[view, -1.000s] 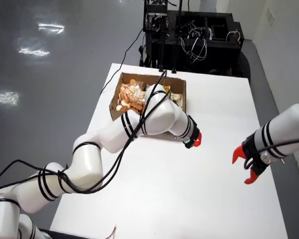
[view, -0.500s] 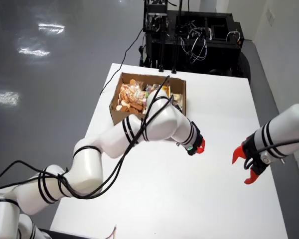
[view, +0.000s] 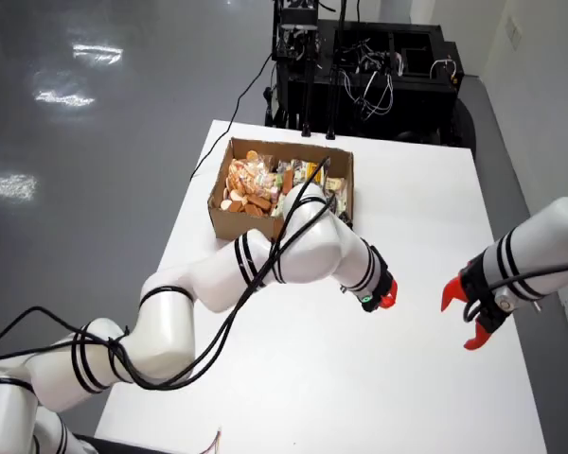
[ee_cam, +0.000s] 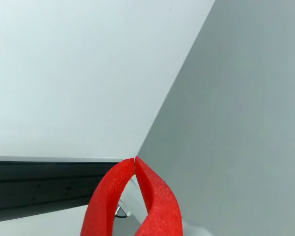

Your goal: Grasp a snack and put it in the bin.

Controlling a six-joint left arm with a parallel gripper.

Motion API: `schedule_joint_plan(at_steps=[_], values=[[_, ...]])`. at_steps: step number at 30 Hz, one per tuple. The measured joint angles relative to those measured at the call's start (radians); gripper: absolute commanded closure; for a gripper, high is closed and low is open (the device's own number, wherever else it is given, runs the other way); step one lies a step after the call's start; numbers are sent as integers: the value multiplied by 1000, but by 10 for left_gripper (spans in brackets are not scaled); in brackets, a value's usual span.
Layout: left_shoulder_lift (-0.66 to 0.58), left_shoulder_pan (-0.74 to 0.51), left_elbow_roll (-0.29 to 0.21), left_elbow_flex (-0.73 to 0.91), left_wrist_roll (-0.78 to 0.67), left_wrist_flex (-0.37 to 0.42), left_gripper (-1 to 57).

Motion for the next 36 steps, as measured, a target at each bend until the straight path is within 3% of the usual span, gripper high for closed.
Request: schedule_joint_plan(at_steps=[36], values=[[3, 56, 1, -6, 3, 0, 565]])
